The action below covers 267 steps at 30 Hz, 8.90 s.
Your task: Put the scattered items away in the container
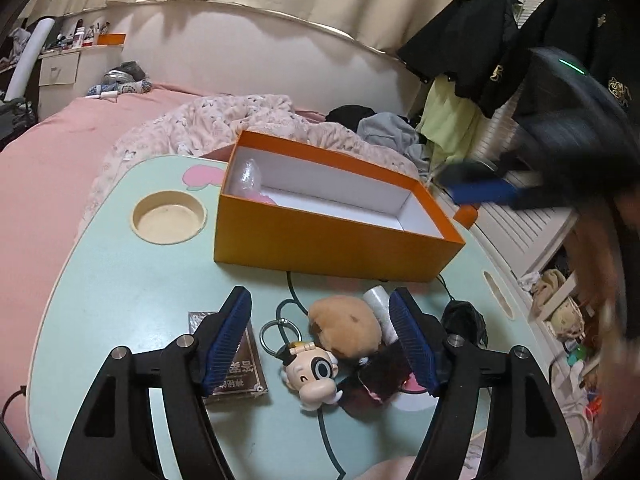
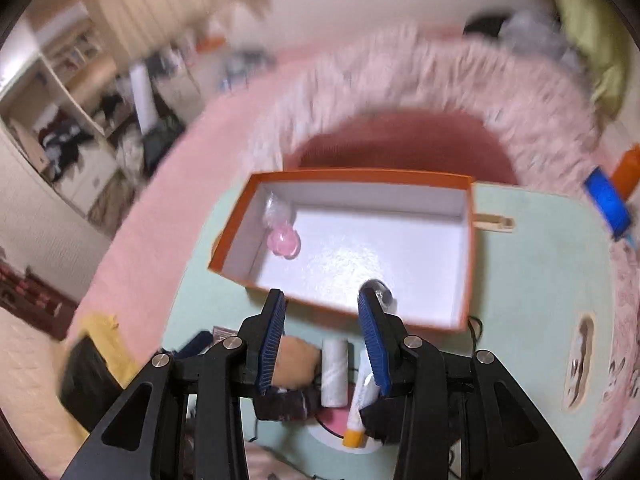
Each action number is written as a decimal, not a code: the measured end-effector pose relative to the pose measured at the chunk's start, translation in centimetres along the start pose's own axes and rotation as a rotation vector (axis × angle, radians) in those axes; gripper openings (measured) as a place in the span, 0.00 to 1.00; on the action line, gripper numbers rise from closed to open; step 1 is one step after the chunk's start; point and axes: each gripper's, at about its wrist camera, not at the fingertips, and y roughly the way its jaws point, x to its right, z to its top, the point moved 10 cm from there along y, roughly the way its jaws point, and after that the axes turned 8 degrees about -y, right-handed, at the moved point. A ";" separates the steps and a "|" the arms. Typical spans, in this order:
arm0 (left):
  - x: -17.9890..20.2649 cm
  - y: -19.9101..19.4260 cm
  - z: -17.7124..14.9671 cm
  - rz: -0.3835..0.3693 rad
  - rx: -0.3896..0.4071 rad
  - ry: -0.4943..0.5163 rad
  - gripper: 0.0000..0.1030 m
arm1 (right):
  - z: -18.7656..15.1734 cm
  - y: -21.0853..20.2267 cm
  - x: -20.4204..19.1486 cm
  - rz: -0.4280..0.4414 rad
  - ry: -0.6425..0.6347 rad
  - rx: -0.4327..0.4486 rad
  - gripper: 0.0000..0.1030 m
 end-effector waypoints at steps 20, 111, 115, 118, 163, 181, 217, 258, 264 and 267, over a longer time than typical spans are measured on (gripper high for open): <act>-0.5 0.3 -0.3 -0.021 -0.003 -0.028 0.70 | -0.4 11.7 4.9 -0.133 0.014 -0.532 0.26; -0.1 13.8 5.9 0.430 -0.720 0.397 0.31 | -12.2 -2.1 0.9 0.088 0.178 0.451 0.55; -0.7 13.2 5.1 0.462 -0.757 0.396 0.50 | -12.2 -1.8 0.9 0.095 0.180 0.447 0.55; -1.2 13.6 4.6 0.476 -0.780 0.383 0.51 | -12.2 -1.6 1.0 0.097 0.182 0.443 0.55; -1.0 1.2 0.2 0.100 -0.104 0.084 0.66 | 0.4 0.9 -3.3 0.083 0.044 0.266 0.57; -3.4 -0.6 -0.2 0.095 0.038 -0.038 0.69 | 8.4 16.8 -4.2 0.068 0.131 -0.092 0.48; -3.4 -0.7 -0.9 0.117 0.027 -0.044 0.69 | -11.6 1.5 -1.7 0.149 0.010 0.197 0.29; -4.5 0.9 8.8 0.143 0.102 -0.106 0.79 | -2.5 -2.8 7.7 -0.010 0.206 0.488 0.63; -0.3 -4.3 1.8 0.119 0.017 0.097 0.80 | -10.7 -4.8 3.6 -0.139 0.057 0.464 0.72; -0.6 -5.3 -1.6 0.169 -0.001 0.126 0.80 | -15.0 -3.9 2.7 -0.206 0.012 0.403 0.72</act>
